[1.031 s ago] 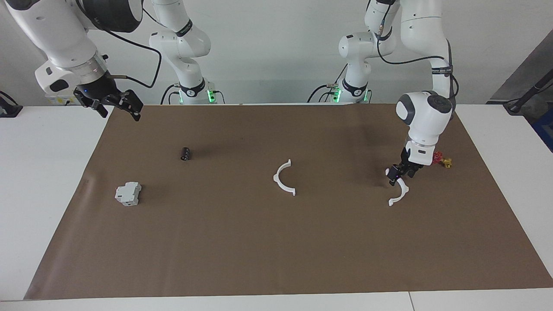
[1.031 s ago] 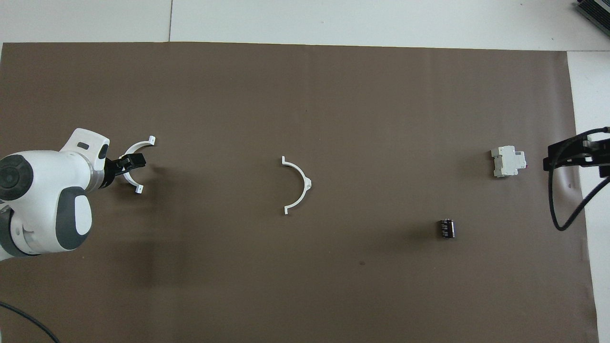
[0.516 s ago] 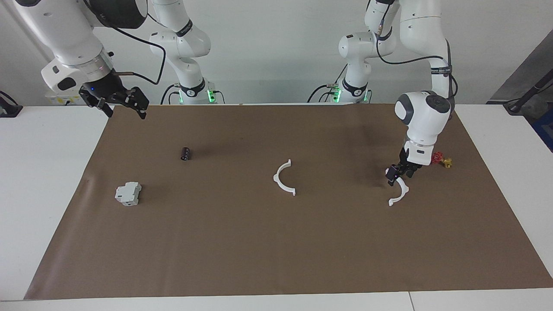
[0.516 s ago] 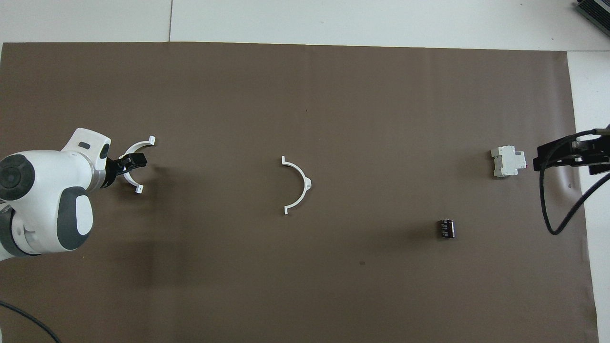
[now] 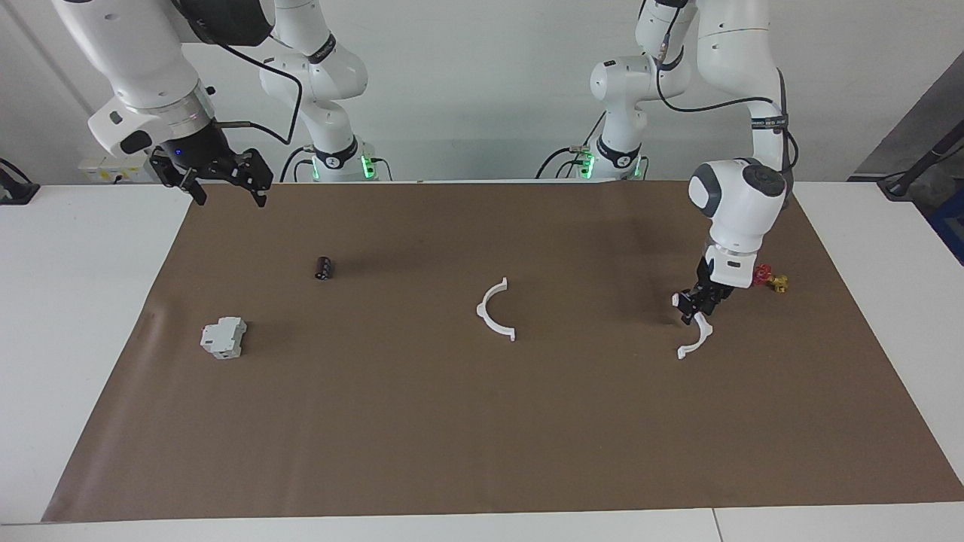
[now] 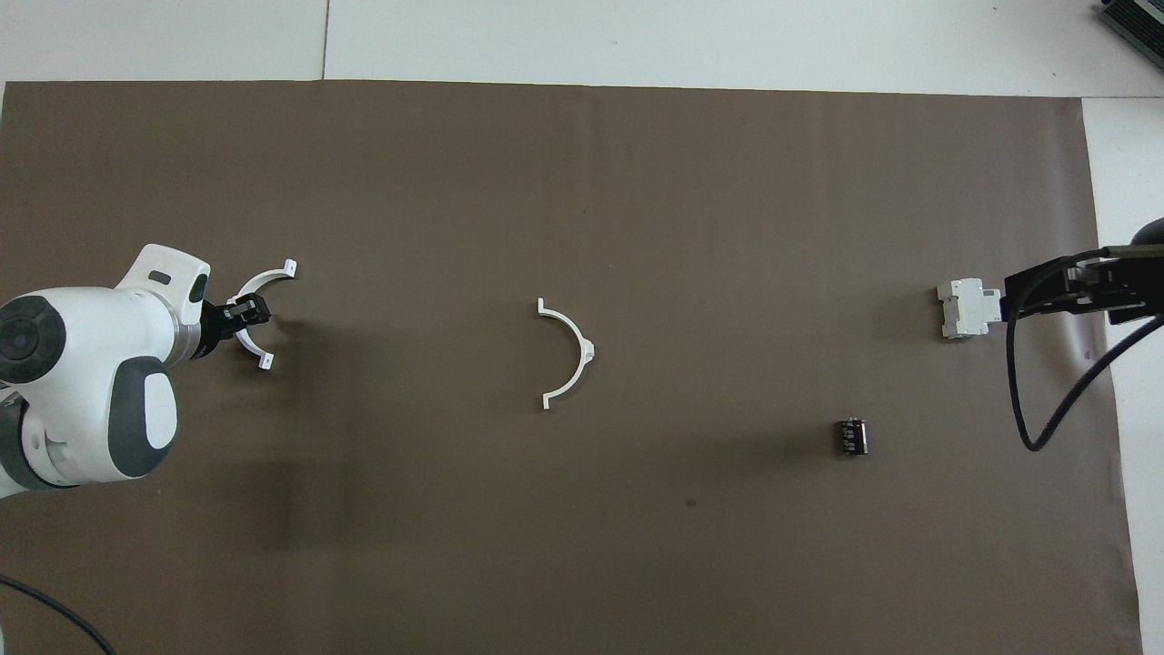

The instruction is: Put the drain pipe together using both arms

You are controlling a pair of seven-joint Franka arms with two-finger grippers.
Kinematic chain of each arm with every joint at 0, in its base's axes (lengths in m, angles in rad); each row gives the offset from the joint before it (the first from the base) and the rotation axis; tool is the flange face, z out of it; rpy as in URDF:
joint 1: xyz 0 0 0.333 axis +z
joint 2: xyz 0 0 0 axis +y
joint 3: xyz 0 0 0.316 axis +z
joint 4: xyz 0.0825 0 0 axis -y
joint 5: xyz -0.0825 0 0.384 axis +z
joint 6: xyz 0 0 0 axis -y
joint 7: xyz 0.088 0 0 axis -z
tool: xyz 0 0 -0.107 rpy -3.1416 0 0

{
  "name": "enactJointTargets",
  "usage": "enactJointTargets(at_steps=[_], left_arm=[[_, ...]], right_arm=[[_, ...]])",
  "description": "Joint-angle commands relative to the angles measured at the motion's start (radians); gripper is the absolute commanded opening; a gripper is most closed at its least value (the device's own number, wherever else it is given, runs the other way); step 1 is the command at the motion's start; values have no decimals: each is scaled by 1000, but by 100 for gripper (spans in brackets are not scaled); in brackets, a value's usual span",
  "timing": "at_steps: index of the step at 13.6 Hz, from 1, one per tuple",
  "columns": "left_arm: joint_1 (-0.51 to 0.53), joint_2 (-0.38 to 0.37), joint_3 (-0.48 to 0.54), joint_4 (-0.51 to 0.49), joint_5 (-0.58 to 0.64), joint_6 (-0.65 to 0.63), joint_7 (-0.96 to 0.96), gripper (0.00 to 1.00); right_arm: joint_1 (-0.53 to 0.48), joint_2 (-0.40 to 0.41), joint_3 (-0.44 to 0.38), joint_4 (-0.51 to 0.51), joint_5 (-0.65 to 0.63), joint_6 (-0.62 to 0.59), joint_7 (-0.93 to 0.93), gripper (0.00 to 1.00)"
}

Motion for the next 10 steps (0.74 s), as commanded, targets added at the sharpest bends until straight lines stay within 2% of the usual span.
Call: enactJointTargets(at_steps=[1,2,6,7,8,10], left_arm=[[-9,-17,9,-16,7,18,-16,8],[-9,-17,9,-15,7,18,-16,0],[-14,-19,9,-8,21,5,-4,0],[-44,-29,10,8,25,-32,-18,0],[-93,-40,13,50,25,-125,-45,0],[-172,-51,12,148,75,-260,-222,0]], right_arm=[[-9,-9,3,-16,-16,26,-23,100],[-14,-11,3,-16,-11,28,-19,100],[-23,-13,-3,-24,-5,28,-19,100],[-26,-13,-3,-24,-5,26,-19,100],[-26,-13,-5,-24,-5,26,-21,100],[-24,-13,-5,-24,-4,26,-19,100]])
